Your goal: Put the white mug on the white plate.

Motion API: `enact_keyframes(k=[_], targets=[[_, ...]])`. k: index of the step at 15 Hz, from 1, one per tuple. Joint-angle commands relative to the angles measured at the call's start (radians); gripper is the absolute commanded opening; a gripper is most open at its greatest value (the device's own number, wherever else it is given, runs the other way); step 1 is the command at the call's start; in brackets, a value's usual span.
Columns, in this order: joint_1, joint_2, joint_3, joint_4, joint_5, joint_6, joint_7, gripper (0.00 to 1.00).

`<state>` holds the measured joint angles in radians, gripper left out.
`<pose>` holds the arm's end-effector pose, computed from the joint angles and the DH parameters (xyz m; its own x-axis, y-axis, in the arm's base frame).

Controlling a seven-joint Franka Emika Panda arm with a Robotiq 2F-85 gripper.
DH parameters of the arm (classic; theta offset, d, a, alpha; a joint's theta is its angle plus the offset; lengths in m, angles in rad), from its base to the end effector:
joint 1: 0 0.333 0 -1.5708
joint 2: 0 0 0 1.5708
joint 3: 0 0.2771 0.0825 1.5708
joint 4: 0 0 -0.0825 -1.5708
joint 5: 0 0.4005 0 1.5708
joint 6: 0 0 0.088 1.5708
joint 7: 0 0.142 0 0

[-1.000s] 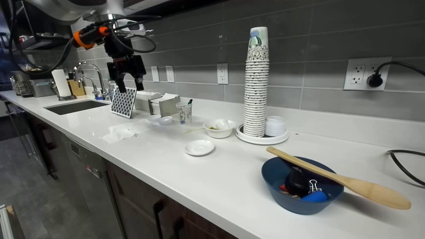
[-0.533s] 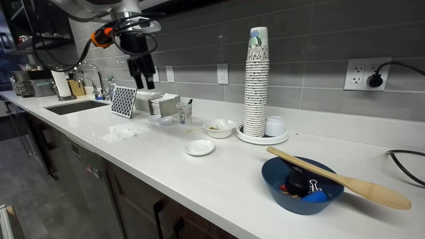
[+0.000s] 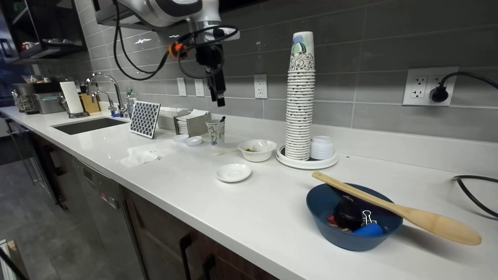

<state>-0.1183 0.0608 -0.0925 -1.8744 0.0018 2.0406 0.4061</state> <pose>0.5920 -0.1260 0.4071 0.8105 -0.5774 0.0984 -0.5768 -0.8160 -0.0381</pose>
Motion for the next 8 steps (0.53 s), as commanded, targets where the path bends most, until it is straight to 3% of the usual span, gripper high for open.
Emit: enact_keyframes(k=[1, 5, 8], targets=[[0.011, 0.031, -0.009, 0.032, 0.007, -0.004, 0.014, 1.00], [0.013, 0.060, -0.010, 0.068, 0.011, -0.012, 0.032, 1.00], [0.028, 0.171, -0.016, 0.161, -0.037, 0.002, 0.164, 1.00]])
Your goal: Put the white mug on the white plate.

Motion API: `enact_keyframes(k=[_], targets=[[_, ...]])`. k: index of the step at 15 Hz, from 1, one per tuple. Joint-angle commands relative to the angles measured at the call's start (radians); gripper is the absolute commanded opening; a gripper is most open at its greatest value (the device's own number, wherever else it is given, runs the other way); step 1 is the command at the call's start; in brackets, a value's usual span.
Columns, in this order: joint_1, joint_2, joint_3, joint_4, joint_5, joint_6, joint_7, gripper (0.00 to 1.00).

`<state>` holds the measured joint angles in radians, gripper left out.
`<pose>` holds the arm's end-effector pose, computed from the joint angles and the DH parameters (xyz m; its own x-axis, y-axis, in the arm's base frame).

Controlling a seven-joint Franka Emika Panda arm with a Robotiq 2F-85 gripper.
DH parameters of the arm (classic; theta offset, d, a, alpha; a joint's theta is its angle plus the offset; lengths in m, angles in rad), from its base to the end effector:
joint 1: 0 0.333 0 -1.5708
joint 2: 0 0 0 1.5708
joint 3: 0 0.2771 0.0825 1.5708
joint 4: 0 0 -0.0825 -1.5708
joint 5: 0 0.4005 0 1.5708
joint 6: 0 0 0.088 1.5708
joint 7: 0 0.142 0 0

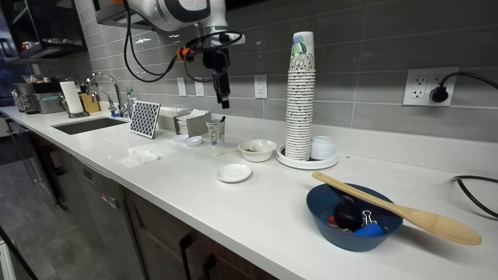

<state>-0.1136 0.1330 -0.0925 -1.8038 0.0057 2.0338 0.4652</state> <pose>0.6105 -0.1258 0.3979 0.7782 -0.6215 0.0902 -0.6209 -0.7830 -0.0375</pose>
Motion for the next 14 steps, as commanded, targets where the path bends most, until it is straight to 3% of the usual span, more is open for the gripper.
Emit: enact_keyframes(k=[1, 5, 14], targets=[[0.027, 0.130, -0.020, 0.123, -0.057, -0.009, 0.133, 1.00], [0.049, 0.290, -0.040, 0.281, -0.105, -0.047, 0.213, 1.00], [0.082, 0.617, -0.076, 0.693, -0.136, -0.226, 0.226, 1.00]])
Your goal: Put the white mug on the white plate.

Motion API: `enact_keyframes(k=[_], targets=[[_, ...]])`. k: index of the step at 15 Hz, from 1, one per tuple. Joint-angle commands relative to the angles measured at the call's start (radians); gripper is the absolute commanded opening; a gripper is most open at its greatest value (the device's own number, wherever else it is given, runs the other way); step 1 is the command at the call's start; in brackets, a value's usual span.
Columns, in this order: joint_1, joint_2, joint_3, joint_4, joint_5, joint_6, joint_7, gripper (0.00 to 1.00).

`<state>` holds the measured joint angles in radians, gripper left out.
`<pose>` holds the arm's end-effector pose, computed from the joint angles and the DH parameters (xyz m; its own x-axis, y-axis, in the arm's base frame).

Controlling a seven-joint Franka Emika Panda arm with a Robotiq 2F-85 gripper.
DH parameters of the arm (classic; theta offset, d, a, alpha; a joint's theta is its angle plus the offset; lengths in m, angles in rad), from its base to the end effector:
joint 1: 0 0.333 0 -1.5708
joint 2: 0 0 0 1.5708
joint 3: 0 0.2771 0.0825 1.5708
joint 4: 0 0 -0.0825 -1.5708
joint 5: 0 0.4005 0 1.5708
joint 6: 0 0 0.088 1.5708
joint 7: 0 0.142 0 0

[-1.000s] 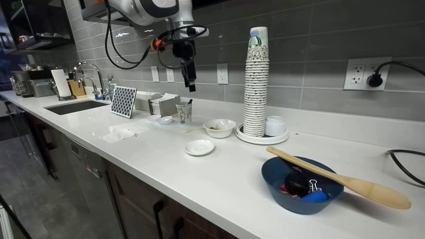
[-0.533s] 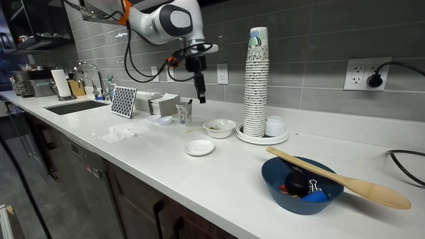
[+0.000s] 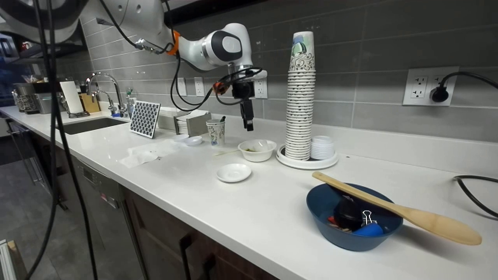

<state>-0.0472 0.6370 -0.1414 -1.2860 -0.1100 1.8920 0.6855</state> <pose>0.7079 -0.1293 0.3064 0.6909 -0.7168 0.0940 -0.7209 -0.6735 0.1636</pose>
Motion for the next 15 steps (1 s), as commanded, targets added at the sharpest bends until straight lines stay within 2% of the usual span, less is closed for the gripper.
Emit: enact_keyframes(k=[1, 3, 5, 6, 9, 15], targets=[[0.017, 0.143, -0.031, 0.214, -0.025, -0.101, 0.001, 1.00], [0.017, 0.201, -0.036, 0.291, -0.042, -0.126, -0.028, 1.00], [-0.005, 0.216, -0.001, 0.327, 0.001, -0.156, -0.109, 1.00], [0.010, 0.169, -0.025, 0.229, -0.010, -0.101, -0.052, 1.00], [0.004, 0.195, -0.008, 0.273, -0.016, -0.119, -0.082, 1.00], [0.014, 0.296, -0.044, 0.349, -0.020, 0.003, -0.031, 1.00]])
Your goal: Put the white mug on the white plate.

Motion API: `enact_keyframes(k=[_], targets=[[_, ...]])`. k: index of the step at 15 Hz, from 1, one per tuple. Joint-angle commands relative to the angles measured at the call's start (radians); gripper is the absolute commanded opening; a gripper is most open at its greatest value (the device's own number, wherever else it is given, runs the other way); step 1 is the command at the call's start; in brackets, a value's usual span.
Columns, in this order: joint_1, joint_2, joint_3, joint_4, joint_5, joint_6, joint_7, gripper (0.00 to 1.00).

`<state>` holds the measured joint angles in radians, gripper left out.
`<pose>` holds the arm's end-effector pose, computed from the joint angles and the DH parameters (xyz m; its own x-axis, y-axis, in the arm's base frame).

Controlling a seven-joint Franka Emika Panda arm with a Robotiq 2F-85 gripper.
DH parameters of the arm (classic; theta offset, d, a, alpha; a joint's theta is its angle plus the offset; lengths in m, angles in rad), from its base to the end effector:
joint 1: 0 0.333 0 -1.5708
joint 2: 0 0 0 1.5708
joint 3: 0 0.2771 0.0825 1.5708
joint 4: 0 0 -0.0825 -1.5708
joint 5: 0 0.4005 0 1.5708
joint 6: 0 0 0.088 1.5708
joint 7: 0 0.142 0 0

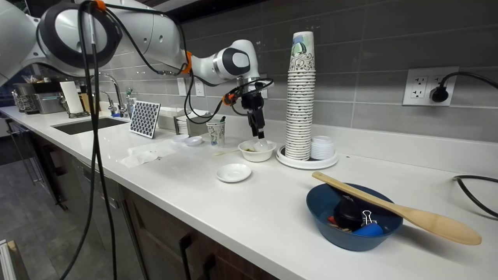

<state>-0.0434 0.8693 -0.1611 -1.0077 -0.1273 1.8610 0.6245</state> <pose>0.7466 -0.1333 0.2713 0.7441 -0.6556 0.1283 -0.6667 -0.7164 0.2057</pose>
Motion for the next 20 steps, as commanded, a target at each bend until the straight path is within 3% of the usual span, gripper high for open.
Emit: enact_keyframes(k=[1, 2, 4, 6, 14, 16, 20], targets=[[0.011, 0.079, -0.031, 0.084, -0.004, 0.033, 0.041, 1.00], [0.012, 0.089, -0.034, 0.092, -0.004, 0.033, 0.046, 0.96], [0.012, 0.112, -0.038, 0.114, -0.003, 0.016, 0.054, 0.72], [0.013, 0.127, -0.037, 0.127, -0.001, 0.012, 0.052, 0.63], [0.017, 0.147, -0.029, 0.156, -0.005, 0.014, 0.054, 0.05], [0.019, 0.133, -0.028, 0.145, -0.004, 0.019, 0.053, 0.00], [0.003, 0.038, 0.009, 0.042, 0.027, 0.041, -0.009, 0.02]])
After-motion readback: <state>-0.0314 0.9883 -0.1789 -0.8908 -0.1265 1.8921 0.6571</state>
